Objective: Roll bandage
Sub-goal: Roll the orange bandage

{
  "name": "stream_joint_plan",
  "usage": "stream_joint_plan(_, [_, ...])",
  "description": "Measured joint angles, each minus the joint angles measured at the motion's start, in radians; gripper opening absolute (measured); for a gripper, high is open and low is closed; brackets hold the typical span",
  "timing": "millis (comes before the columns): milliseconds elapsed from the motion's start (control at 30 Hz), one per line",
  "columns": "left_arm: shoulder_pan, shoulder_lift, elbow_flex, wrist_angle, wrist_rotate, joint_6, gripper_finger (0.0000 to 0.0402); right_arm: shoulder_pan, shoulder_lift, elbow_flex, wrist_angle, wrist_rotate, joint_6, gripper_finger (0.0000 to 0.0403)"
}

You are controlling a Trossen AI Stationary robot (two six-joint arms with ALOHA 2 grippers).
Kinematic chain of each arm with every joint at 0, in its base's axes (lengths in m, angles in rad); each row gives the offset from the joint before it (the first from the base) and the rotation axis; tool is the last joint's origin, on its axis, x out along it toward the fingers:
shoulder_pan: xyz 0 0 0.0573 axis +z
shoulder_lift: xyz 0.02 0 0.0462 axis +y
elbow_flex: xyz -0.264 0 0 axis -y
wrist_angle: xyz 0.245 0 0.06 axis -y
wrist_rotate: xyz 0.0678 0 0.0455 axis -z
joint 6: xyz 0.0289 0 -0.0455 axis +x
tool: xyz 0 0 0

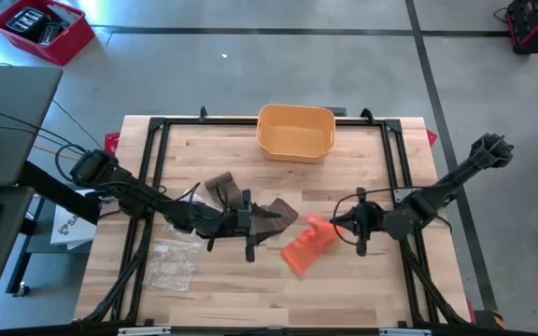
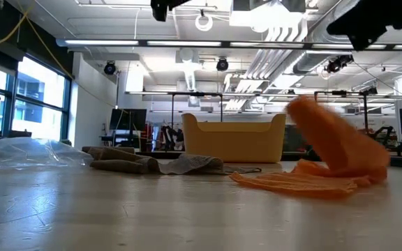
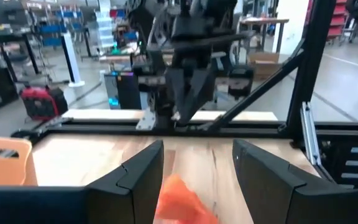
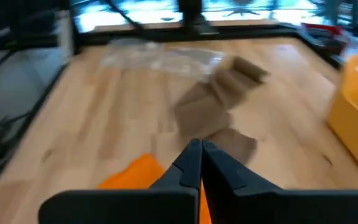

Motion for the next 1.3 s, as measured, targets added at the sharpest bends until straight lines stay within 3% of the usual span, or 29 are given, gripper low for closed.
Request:
stream_joint_plan(167, [0.022,0.0,0.0,-0.072,-0.003,-0.069,0.0188,-0.065,0.017,0.033,-0.133,-0.113,0.023,0.0015])
stream_joint_plan(367, [0.061,0.001,0.013,-0.326,-0.008,-0.236,0.0188,-0.143,0.133,0.036,-0.158,-0.286,0.122,0.008])
stream_joint_plan(500, [0.108,0.001,0.039,-0.495,0.047,-0.336,0.0183,-0.167,0.282,0.036,-0.091,-0.356,0.129,0.0127])
stream_joint_plan(633, [0.152,0.002,0.039,-0.511,0.111,-0.356,0.0168,-0.163,0.43,0.035,0.125,-0.472,0.062,0.0144])
stream_joint_plan(867, [0.17,0.065,0.039,-0.422,0.115,-0.354,0.0147,-0.148,0.675,0.039,0.42,-0.589,0.066,0.0134])
stream_joint_plan(1100, [0.163,0.162,0.039,-0.326,0.163,-0.364,0.0138,-0.109,0.877,0.147,0.347,-0.576,-0.057,0.0116])
stream_joint_plan(1167, [0.155,0.184,0.039,-0.293,0.165,-0.371,0.0138,-0.111,0.911,0.176,0.315,-0.567,-0.056,0.0096])
stream_joint_plan(1300, [0.122,0.186,0.039,-0.228,0.159,-0.361,0.0138,-0.105,0.886,0.206,0.248,-0.556,-0.082,0.0017])
